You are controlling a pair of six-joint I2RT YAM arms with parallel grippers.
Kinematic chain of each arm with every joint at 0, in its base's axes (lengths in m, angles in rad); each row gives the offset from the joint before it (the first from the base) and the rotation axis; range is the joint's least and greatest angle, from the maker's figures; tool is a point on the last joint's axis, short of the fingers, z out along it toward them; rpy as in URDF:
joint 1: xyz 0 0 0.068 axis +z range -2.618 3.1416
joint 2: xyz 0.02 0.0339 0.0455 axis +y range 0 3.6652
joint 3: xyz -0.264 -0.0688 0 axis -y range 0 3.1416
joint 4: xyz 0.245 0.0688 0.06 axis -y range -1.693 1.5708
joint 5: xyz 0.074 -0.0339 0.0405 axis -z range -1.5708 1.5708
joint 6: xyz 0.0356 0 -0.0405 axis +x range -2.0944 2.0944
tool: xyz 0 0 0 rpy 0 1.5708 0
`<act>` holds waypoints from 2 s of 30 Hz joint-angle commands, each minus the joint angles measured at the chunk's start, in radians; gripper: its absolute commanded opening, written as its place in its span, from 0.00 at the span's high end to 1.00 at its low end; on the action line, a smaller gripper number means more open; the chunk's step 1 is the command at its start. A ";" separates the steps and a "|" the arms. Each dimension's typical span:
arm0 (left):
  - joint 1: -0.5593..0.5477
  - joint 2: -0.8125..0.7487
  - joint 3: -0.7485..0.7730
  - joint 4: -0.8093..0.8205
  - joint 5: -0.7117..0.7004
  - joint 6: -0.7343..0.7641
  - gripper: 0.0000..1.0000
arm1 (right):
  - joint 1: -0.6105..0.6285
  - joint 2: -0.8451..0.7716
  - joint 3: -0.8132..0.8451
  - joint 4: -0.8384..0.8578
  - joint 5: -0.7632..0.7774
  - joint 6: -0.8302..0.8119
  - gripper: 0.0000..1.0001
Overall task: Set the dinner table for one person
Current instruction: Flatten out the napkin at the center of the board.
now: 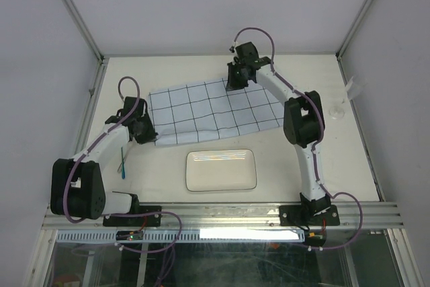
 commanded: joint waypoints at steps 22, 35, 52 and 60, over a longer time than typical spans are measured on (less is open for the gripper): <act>-0.056 0.084 0.000 -0.001 0.248 0.024 1.00 | 0.011 0.002 0.002 -0.010 0.052 0.001 0.90; -0.086 -0.070 0.191 -0.087 0.101 -0.006 0.32 | 0.011 0.000 0.002 -0.021 0.082 -0.018 0.89; -0.086 0.207 0.278 0.256 -0.057 -0.029 0.73 | 0.011 -0.022 -0.020 -0.036 0.149 -0.053 0.91; -0.088 0.301 0.288 0.295 -0.009 -0.027 1.00 | -0.002 -0.032 -0.044 -0.029 0.186 -0.071 0.97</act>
